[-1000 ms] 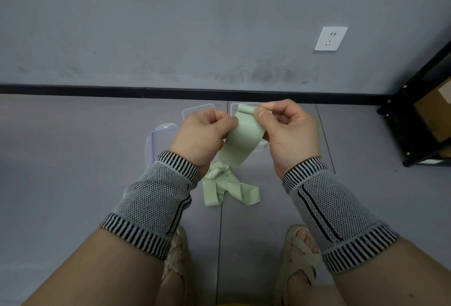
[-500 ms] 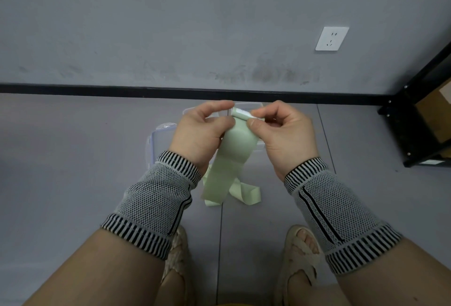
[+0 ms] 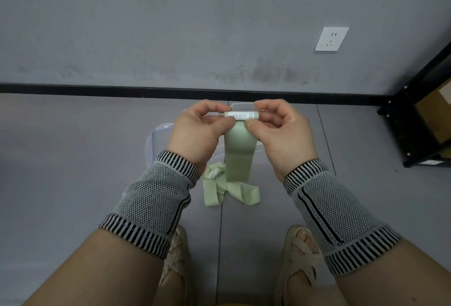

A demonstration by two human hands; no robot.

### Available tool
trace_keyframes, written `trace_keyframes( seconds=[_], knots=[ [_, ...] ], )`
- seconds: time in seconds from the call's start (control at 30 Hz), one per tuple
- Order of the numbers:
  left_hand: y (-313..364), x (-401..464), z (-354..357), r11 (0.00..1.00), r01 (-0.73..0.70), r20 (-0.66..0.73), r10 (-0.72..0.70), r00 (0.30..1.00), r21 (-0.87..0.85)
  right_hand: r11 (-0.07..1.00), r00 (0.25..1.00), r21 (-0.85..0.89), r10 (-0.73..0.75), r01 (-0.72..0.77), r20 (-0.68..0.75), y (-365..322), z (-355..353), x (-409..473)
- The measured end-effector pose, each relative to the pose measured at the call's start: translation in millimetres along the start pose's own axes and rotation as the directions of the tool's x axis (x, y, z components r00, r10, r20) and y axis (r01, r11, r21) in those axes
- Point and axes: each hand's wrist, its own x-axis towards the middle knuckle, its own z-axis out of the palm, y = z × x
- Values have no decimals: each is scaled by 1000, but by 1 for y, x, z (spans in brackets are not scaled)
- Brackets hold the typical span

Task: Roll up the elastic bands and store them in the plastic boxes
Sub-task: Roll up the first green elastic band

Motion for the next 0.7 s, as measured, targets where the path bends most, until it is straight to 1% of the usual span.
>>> trace_keyframes(
  seconds=[0.1, 0.27, 0.5, 0.63, 0.7],
  knots=[
    [0, 0, -1, 1000, -3, 2, 3, 1000, -16, 999, 999, 4, 44, -44, 9, 2, 0, 0],
    [-2, 1, -2, 1000, 0, 29, 0, 1000, -3, 998, 998, 25, 60, -61, 34, 0, 0, 0],
    [-4, 3, 0, 999, 32, 12, -32, 999, 21, 999, 1000, -36, -16, 16, -7, 1, -1, 2],
    [-4, 2, 0, 999, 27, -19, -26, 999, 29, 998, 999, -36, -49, 49, 13, 3, 0, 3],
    [-4, 2, 0, 999, 10, -21, -9, 1000, 42, 999, 999, -16, -43, 44, 23, 3, 1, 2]
  ],
)
